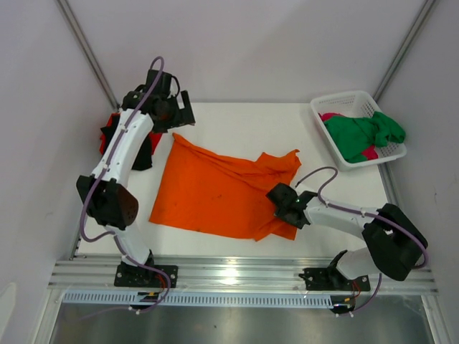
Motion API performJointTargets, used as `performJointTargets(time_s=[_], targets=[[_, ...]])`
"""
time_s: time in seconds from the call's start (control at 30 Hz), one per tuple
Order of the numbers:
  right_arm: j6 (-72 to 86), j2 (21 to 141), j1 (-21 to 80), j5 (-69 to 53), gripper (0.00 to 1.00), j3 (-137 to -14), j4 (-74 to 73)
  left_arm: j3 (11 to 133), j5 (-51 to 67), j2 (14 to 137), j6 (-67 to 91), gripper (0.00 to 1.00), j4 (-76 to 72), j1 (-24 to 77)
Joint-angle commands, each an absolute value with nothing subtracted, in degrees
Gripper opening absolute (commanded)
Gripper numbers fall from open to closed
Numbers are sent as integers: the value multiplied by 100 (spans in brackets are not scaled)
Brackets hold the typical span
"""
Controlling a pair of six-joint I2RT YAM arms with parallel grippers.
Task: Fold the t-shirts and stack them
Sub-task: Flatten out the tshirt
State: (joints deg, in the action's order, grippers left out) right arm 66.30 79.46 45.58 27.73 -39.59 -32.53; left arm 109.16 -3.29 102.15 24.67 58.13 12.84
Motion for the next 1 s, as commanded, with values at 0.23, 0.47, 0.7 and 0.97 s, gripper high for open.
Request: performJointTargets(time_s=[0.23,0.47,0.7,0.97], targets=[[6653,8454,4517,1970,61,-3771,-2805,12066,-422,9843,2083,99,6328,1275],[7083,8264,4667,2162,61,-3780,-3725,12506,-325,9932,2109,99,6469,1257],[7496,7234,4632,2101,60,-3700,-4762,12560,-237,9993,2153,99,6434,1222],[8059,6610,5036,2390,60,-4525,-6543,12656,-106,10072,2171,99,6407,1195]])
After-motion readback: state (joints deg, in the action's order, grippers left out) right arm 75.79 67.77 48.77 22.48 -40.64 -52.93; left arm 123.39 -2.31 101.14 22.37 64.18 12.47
